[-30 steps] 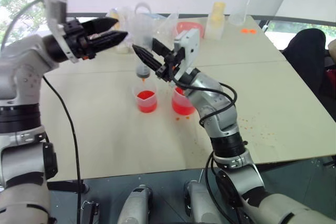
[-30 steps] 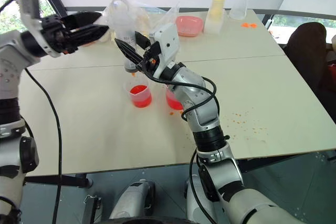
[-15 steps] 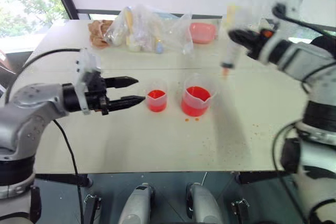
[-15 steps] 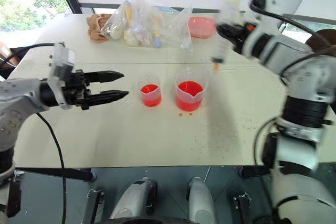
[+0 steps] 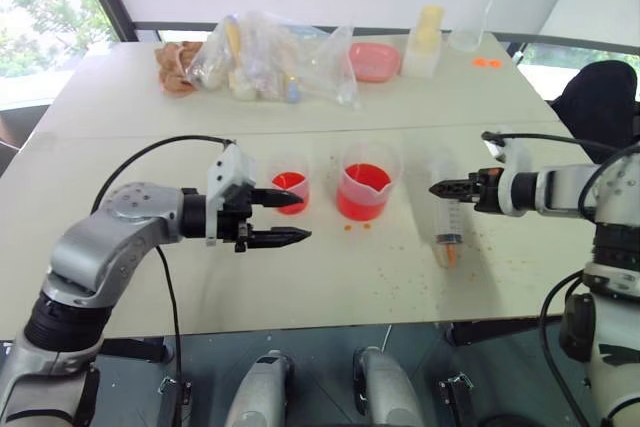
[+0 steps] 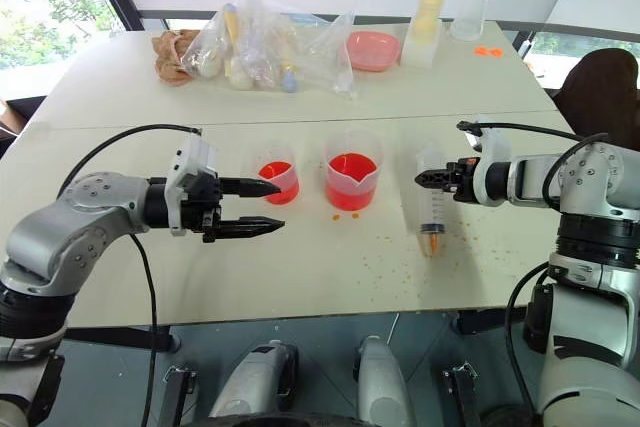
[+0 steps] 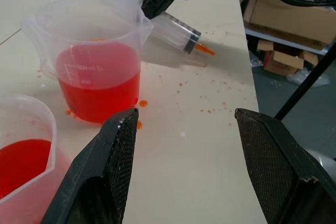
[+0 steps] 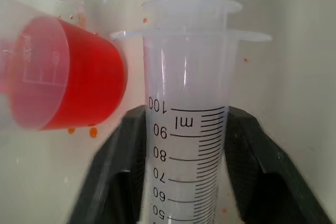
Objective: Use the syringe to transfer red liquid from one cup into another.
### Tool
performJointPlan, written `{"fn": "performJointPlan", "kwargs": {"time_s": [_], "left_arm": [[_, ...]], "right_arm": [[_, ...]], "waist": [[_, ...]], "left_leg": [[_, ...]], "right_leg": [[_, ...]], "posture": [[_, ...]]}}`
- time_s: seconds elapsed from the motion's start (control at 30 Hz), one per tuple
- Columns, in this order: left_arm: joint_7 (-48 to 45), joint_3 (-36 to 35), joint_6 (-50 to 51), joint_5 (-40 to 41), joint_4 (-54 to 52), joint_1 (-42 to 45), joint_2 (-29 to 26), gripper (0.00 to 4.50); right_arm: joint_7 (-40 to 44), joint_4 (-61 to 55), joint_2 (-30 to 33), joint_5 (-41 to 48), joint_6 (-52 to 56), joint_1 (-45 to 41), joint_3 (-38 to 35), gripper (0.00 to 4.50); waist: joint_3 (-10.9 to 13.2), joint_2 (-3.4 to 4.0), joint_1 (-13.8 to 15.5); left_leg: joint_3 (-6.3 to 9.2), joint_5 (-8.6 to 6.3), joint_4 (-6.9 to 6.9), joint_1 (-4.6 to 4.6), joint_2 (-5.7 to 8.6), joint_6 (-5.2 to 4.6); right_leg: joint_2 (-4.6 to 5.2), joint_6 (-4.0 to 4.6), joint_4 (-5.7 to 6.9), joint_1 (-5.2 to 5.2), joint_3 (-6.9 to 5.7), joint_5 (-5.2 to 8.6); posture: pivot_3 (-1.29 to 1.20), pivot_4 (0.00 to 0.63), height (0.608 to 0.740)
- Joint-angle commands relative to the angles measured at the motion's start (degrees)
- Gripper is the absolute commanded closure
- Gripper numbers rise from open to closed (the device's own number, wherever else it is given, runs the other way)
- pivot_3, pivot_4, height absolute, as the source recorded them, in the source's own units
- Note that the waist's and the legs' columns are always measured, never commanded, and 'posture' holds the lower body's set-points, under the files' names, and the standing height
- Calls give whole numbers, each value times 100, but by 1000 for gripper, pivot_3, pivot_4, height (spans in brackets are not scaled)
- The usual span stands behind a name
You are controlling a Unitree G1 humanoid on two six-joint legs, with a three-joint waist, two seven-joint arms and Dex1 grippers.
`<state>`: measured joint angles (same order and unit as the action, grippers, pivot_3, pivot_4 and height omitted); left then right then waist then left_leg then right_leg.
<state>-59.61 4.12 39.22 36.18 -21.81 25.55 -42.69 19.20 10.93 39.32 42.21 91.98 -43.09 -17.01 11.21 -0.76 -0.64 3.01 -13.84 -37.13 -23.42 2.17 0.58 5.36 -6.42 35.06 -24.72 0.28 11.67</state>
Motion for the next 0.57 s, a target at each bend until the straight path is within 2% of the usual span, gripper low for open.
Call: {"fn": "performJointPlan", "kwargs": {"time_s": [0.03, 0.2, 0.3, 0.33, 0.4, 0.47, 0.57], "left_arm": [[-51, 33, -178, -124, -8, 99, 6, 1453], [-19, -110, -70, 15, 18, 202, 16, 1453], [108, -306, 42, 162, 58, 246, 42, 1453], [327, -665, 213, 385, 134, 281, 84, 1453], [701, -1308, 522, 764, 259, 267, 94, 1453], [936, -1768, 656, 902, 324, 123, 16, 1453], [1213, -2411, 713, 870, 320, -334, -192, 1453]], "right_arm": [[-6, -47, -5, -203, -91, 30, -76, 181], [87, -130, -45, -337, -203, 98, -40, 78], [350, -396, 154, -423, -645, 278, 194, 78], [897, -776, 550, -411, -1140, 512, 316, 78], [1738, -1279, 1050, -127, -1668, 827, 58, 78], [2203, -1495, 1243, 208, -1936, 1036, -555, 78], [2916, -1955, 1295, 660, -2490, 1887, -1859, 78]], "waist": [[0, 0, 2], [0, 0, -20], [0, 0, -32], [1, 1, -28], [8, 8, 3], [7, 6, -14], [4, 1, -22]], "left_leg": [[0, 0, 0, 0, 2, 0], [2, 0, 0, 1, 1, 0], [2, 0, 0, 2, 0, 0], [1, 0, 0, 2, 0, 0], [10, 0, 0, -3, -1, 0], [12, 0, -2, -4, 0, 0], [13, -4, 1, 8, -2, -6]], "right_leg": [[2, 0, 0, 0, 0, 0], [1, 0, 1, 0, -1, 0], [0, -1, 1, 0, -1, -1], [0, -2, 1, 0, -1, -1], [3, -10, 1, -1, -5, 1], [5, -15, 2, -1, -7, 3], [1, -17, 1, 11, -12, 5]], "posture": [[0, 150, 740], [0, 150, 740], [0, 150, 740], [0, 150, 740], [0, 150, 740], [0, 150, 740], [0, 150, 740]]}}
